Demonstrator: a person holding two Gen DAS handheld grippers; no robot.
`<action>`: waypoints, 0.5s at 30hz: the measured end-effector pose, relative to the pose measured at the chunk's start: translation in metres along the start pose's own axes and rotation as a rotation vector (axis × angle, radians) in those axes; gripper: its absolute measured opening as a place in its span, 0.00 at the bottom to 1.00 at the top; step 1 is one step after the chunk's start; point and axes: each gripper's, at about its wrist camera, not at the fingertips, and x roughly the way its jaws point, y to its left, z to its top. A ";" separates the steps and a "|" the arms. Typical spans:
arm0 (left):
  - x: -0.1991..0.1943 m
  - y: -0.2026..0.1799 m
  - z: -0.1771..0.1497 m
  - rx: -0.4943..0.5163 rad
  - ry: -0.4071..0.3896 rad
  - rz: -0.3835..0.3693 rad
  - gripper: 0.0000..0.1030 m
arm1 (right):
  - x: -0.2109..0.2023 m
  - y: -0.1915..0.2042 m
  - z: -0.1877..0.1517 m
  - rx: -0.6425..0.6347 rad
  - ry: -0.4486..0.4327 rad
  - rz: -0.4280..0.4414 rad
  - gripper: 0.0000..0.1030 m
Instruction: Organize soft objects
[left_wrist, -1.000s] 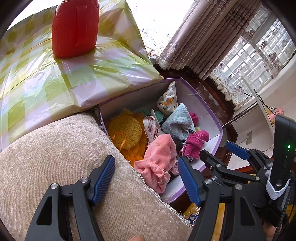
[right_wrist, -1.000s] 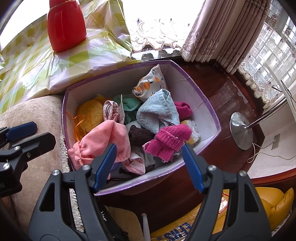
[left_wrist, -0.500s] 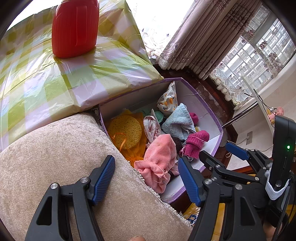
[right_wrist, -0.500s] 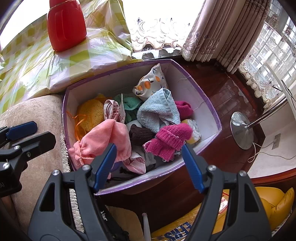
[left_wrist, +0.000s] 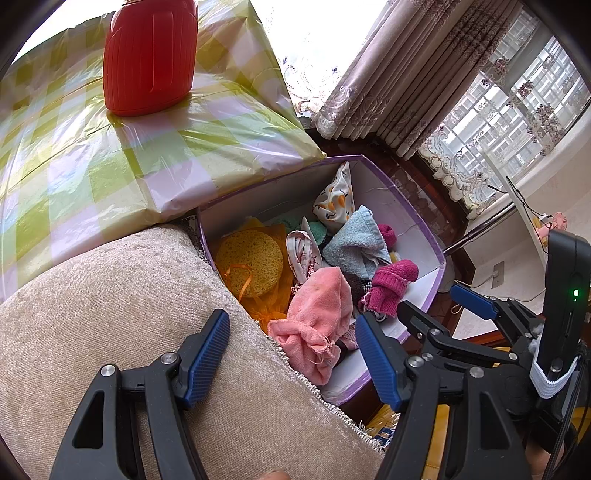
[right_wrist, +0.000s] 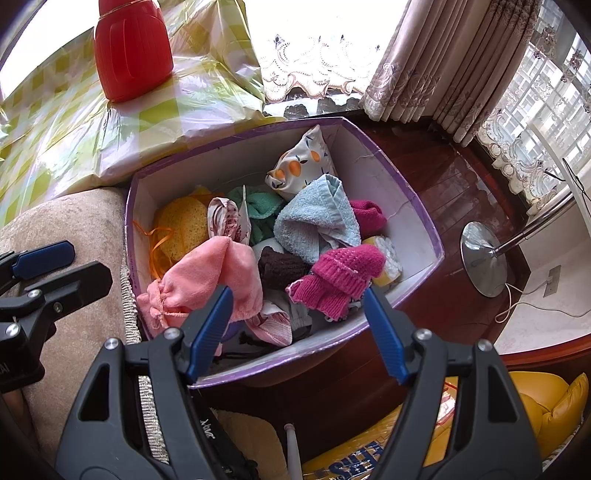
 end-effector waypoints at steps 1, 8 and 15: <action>0.000 0.000 0.000 0.000 0.000 0.000 0.69 | 0.000 0.000 0.000 0.000 0.001 0.001 0.73; 0.000 0.000 0.000 0.000 0.000 0.000 0.69 | 0.001 0.000 -0.001 0.004 0.004 0.004 0.73; 0.000 0.000 0.000 0.000 0.000 0.000 0.69 | 0.001 0.000 -0.001 0.005 0.005 0.005 0.73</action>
